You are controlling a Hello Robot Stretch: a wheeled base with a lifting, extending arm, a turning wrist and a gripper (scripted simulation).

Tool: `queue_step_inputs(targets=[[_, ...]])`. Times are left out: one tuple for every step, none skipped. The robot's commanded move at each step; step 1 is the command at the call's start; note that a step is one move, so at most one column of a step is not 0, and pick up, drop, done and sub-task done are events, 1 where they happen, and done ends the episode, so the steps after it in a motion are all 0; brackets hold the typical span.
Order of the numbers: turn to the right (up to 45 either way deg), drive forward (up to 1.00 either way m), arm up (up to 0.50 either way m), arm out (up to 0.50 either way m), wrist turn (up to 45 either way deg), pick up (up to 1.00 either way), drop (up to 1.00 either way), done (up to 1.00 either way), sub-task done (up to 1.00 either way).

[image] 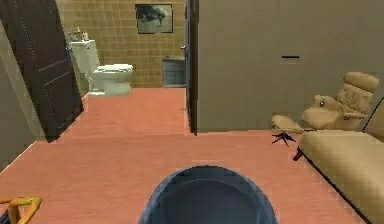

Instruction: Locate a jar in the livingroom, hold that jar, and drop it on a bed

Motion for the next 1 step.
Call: queue_step_inputs(targets=[[-3.0,0.00,0.00,0.00,0.0,0.00,0.00,0.00,0.00]])
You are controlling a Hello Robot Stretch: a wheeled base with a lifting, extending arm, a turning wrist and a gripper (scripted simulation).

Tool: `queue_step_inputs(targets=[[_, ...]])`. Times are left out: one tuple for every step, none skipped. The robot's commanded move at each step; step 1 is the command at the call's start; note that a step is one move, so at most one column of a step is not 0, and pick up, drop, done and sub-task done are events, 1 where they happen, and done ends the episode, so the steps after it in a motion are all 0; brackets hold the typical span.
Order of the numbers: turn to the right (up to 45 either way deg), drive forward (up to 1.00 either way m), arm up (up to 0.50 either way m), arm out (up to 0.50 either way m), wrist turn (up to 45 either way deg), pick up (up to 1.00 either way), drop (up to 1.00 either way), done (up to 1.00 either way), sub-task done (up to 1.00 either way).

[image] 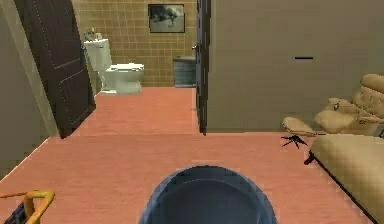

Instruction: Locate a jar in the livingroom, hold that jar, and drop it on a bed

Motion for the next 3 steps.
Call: queue_step_inputs(targets=[[0.0,0.85,0.00,0.00,0.0,0.00,0.00,0.00,0.00],[-18.0,0.00,0.00,0.00,0.0,0.00,0.00,0.00,0.00],[0.0,1.00,0.00,0.00,0.0,0.00,0.00,0.00,0.00]])
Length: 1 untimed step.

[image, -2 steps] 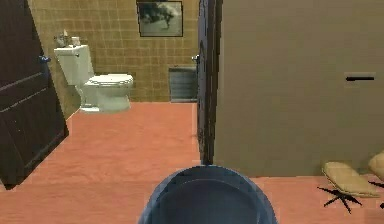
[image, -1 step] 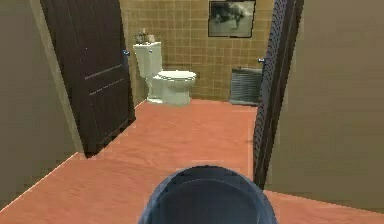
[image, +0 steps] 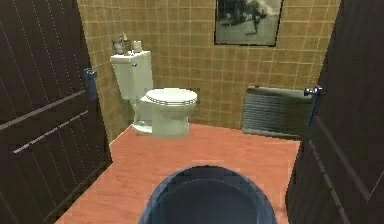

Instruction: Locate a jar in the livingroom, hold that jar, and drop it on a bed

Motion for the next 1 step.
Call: queue_step_inputs(targets=[[-3.0,0.00,0.00,0.00,0.0,0.00,0.00,0.00,0.00]])
